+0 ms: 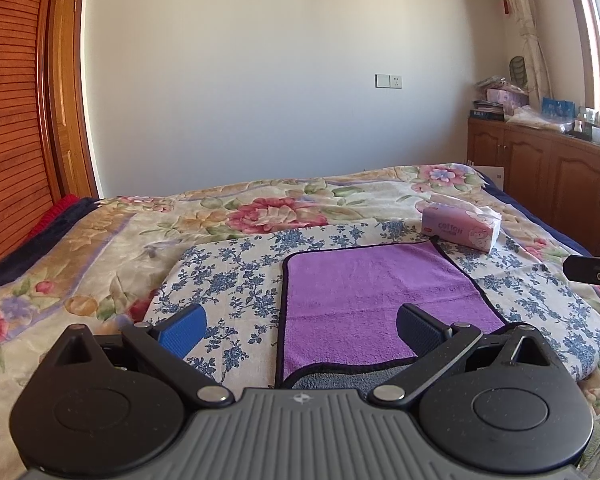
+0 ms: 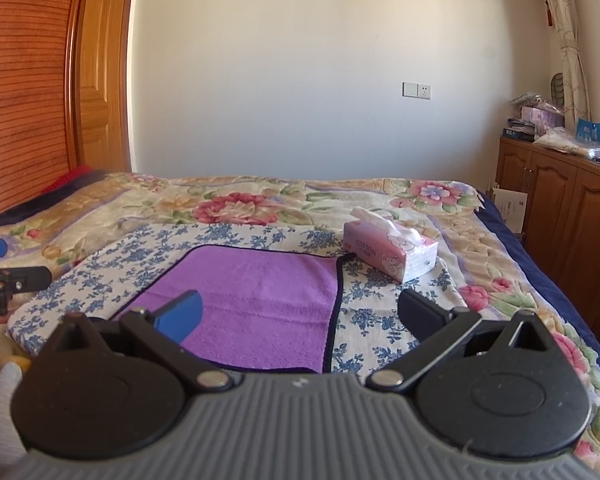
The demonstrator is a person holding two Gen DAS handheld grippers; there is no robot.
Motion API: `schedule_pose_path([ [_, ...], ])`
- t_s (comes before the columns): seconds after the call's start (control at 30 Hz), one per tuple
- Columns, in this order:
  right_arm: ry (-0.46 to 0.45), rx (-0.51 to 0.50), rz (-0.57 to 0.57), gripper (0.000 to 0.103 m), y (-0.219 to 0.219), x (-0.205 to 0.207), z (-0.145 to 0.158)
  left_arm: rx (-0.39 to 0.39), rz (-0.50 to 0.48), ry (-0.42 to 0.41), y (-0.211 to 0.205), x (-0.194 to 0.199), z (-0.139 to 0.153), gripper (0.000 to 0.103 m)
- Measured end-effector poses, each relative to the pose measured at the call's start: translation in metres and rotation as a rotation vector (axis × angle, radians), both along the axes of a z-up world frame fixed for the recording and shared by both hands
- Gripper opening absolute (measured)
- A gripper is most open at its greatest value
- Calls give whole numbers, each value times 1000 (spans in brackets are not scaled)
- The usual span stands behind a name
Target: Fold towel
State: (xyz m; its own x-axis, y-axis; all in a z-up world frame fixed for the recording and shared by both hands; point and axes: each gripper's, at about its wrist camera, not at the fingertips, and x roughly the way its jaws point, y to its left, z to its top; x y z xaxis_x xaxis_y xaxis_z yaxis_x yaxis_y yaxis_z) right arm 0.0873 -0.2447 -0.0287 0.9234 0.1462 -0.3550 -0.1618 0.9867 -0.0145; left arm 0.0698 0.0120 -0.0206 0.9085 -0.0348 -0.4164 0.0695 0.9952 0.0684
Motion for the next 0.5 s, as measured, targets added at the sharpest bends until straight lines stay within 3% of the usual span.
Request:
schedule_pose_path([
  [0.5, 59, -46, 36, 103, 4, 30, -10, -26, -31, 70, 12, 33, -16, 93],
])
